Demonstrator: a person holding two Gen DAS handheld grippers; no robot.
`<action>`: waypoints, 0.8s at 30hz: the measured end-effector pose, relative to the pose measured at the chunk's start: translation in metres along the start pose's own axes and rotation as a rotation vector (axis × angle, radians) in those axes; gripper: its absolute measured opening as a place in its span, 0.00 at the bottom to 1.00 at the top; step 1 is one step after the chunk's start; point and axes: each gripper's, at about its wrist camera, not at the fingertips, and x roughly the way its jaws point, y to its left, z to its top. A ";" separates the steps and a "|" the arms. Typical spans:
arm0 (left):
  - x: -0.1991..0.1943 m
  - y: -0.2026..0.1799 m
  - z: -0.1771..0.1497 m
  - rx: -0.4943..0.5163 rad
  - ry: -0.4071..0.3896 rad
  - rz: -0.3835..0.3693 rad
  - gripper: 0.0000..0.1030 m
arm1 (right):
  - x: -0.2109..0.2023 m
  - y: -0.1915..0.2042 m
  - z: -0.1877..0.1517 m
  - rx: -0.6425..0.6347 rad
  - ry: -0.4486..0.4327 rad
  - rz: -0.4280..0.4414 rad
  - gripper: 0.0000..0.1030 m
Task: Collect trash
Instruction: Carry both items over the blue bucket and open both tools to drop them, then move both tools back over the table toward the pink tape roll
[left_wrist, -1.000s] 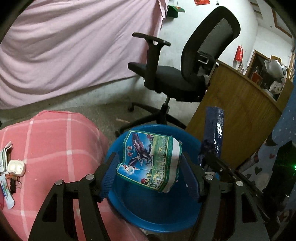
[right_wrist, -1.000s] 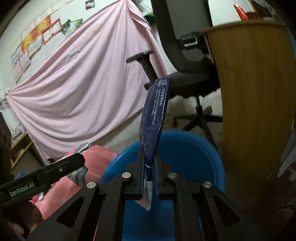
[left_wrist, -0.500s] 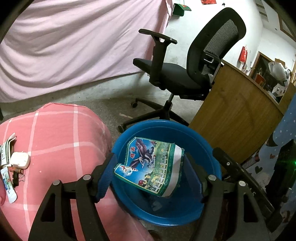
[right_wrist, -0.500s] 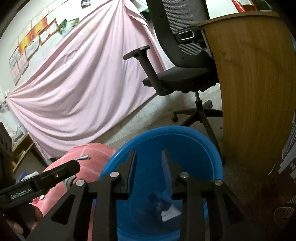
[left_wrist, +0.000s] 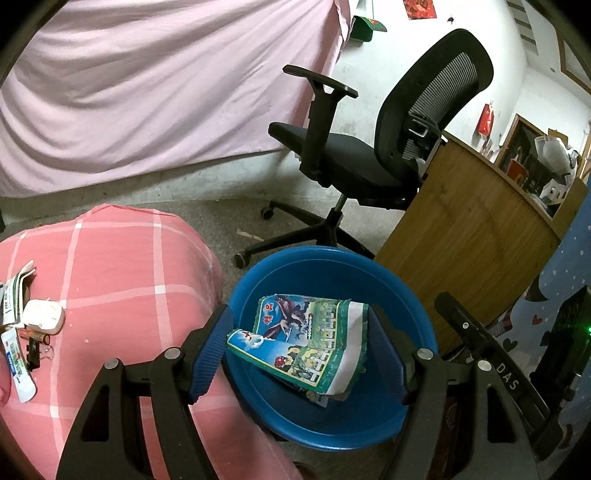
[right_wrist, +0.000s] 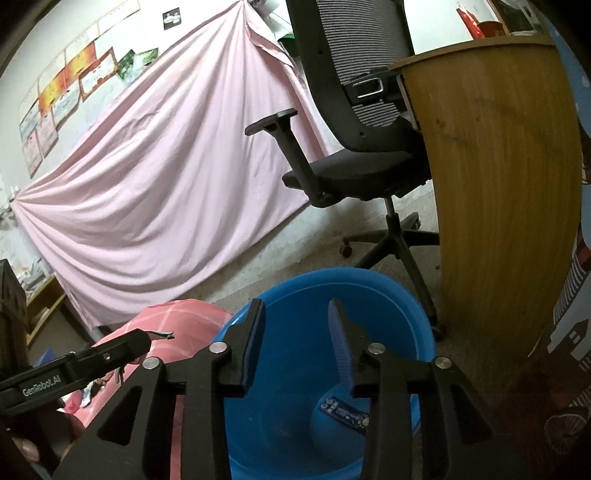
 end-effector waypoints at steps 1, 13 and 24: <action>0.000 0.000 0.000 -0.002 0.001 -0.004 0.67 | 0.000 0.000 0.000 0.001 -0.002 0.000 0.39; -0.006 -0.005 -0.001 0.030 -0.046 -0.004 0.80 | -0.002 -0.008 0.002 0.020 -0.021 -0.017 0.45; -0.052 0.003 -0.009 0.048 -0.266 0.062 0.97 | -0.020 -0.001 0.007 0.014 -0.118 0.005 0.78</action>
